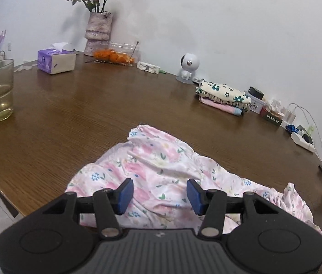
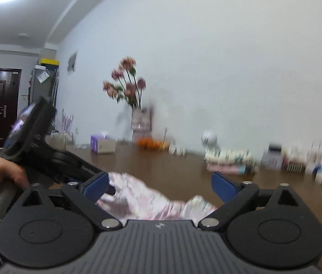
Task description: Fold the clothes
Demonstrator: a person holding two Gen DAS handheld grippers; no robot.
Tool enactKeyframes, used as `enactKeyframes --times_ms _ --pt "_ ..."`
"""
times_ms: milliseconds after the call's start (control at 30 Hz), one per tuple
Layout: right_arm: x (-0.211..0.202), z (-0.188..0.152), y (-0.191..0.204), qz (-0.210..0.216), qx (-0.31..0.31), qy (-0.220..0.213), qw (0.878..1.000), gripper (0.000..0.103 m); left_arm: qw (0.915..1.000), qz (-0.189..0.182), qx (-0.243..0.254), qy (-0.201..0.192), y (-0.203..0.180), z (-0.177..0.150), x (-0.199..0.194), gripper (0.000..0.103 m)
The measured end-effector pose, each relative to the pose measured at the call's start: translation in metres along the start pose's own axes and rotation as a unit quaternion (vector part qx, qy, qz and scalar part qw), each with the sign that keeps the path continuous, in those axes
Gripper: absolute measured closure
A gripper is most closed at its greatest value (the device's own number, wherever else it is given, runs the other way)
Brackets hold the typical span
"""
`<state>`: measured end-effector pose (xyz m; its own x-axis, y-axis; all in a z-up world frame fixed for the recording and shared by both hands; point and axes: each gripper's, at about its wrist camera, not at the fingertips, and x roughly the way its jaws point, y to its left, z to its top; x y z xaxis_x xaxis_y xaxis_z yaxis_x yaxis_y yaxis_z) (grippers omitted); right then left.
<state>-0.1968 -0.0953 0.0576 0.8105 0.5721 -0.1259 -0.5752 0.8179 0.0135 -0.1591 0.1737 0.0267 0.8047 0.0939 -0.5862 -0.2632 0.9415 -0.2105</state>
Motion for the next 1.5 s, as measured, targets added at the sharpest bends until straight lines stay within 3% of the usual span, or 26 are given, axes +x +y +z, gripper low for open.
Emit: enactKeyframes --times_ms 67,100,167,233,267,400,533,633,700,767,867,900,1067,1167,1200,1233,1267,1333,1400,1500 --pt "-0.014 0.007 -0.001 0.000 -0.010 -0.033 0.999 0.027 0.9999 0.011 0.001 -0.004 0.002 -0.001 0.000 0.053" --pt "-0.016 0.008 -0.015 -0.015 0.017 -0.029 0.999 0.035 0.9998 0.017 0.001 -0.007 0.002 -0.001 0.000 0.053" --pt "-0.009 0.004 -0.039 -0.033 0.073 0.009 0.997 0.048 0.9995 0.030 0.004 -0.008 0.004 -0.003 0.000 0.053" --pt "-0.001 0.000 -0.041 -0.025 0.078 0.029 0.996 0.067 0.9991 0.043 0.004 -0.003 0.005 -0.005 0.001 0.053" --pt "0.003 -0.002 -0.042 -0.021 0.081 0.039 0.996 0.070 0.9989 0.047 0.006 0.000 0.006 -0.006 0.002 0.053" --pt "0.020 -0.009 -0.045 -0.006 0.092 0.077 0.993 0.069 0.9978 0.062 0.023 0.001 0.004 -0.008 0.000 0.053" --pt "0.036 -0.017 -0.048 0.009 0.102 0.116 0.988 0.034 0.9937 0.099 0.053 -0.006 0.006 -0.010 -0.002 0.052" --pt "0.031 0.002 -0.062 0.011 0.085 0.112 0.990 0.030 0.9894 0.130 0.065 0.000 0.012 -0.011 -0.003 0.052" --pt "0.036 0.023 -0.078 0.022 0.051 0.126 0.991 0.026 0.9917 0.117 0.049 0.022 0.020 -0.009 -0.003 0.052" --pt "0.053 0.039 -0.091 0.043 0.010 0.160 0.986 0.025 0.9958 0.079 0.014 0.044 0.027 -0.005 -0.006 0.052" --pt "0.090 0.057 -0.098 0.092 -0.030 0.220 0.971 0.025 0.9962 0.032 -0.042 0.070 0.037 -0.003 -0.010 0.050" --pt "0.107 0.062 -0.096 0.119 -0.039 0.242 0.962 0.025 0.9955 0.026 -0.047 0.078 0.037 -0.004 -0.010 0.050" --pt "0.172 0.045 -0.063 0.173 -0.041 0.297 0.938 0.026 0.9949 0.027 -0.062 0.075 0.034 -0.006 0.002 0.051" --pt "0.210 0.035 -0.043 0.204 -0.042 0.330 0.921 0.035 0.9949 0.021 -0.072 0.067 0.034 -0.002 0.012 0.052" --pt "0.223 0.032 -0.036 0.215 -0.043 0.340 0.915 0.041 0.9955 0.022 -0.069 0.061 0.035 0.000 0.016 0.058" --pt "0.236 0.028 -0.030 0.225 -0.043 0.351 0.908 0.049 0.9961 0.025 -0.062 0.058 0.035 0.002 0.021 0.073" --pt "0.249 0.025 -0.023 0.235 -0.043 0.361 0.901 0.054 0.9966 0.027 -0.056 0.055 0.035 0.005 0.027 0.081" --pt "0.275 0.018 -0.010 0.256 -0.044 0.381 0.887 0.077 0.9973 0.019 -0.041 0.058 0.033 0.015 0.041 0.092" --pt "0.268 0.016 -0.021 0.238 -0.025 0.371 0.897 0.087 0.9979 0.002 -0.019 0.061 0.026 0.028 0.058 0.096" --pt "0.254 0.012 -0.055 0.144 0.035 0.360 0.921 0.092 0.9971 -0.025 0.055 0.045 -0.009 0.053 0.090 0.098"
